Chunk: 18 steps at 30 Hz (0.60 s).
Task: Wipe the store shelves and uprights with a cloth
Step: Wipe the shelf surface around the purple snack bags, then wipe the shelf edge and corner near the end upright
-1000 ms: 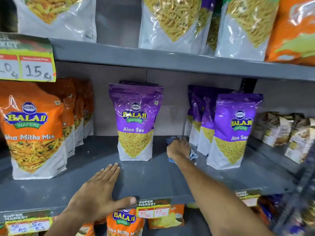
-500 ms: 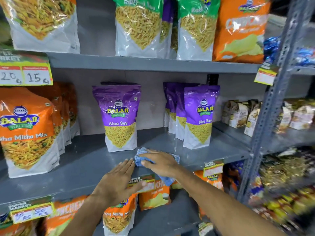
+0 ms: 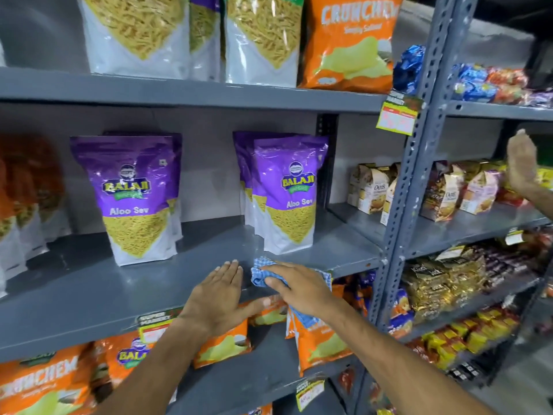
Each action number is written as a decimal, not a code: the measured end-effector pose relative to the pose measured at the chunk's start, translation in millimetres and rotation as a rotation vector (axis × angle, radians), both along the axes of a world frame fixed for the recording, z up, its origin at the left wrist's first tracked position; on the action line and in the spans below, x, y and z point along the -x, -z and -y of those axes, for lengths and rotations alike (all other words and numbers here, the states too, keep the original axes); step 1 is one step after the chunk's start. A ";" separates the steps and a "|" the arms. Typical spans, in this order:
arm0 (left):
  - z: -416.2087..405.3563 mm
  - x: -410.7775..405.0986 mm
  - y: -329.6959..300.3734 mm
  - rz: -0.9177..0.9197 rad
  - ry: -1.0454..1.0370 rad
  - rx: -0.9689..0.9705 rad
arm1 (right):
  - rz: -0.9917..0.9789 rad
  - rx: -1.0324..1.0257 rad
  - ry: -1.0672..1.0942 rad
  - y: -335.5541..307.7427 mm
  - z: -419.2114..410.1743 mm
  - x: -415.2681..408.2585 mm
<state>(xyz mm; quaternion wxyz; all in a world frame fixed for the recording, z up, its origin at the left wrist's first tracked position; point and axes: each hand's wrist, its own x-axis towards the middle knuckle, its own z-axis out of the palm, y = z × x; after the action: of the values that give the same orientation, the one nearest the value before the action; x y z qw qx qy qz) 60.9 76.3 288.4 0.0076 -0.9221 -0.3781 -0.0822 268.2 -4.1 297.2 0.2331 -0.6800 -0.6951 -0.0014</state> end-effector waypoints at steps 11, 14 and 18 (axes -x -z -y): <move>-11.8 -92.0 6.9 -0.052 -0.256 -0.069 | -0.302 -0.169 0.057 5.4 12.8 -146.0; -11.6 -92.9 11.7 -0.022 -0.266 -0.064 | -0.511 -0.376 0.253 8.2 -13.2 -187.7; -7.5 -94.5 13.4 -0.011 -0.283 -0.080 | -0.446 -0.165 0.489 -0.5 -82.9 -231.9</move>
<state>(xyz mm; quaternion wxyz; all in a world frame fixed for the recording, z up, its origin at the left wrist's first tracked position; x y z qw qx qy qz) 155.4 83.9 275.0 0.0581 -0.8589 -0.5007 -0.0905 500.1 78.8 297.7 0.4265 -0.7889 -0.4410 0.0353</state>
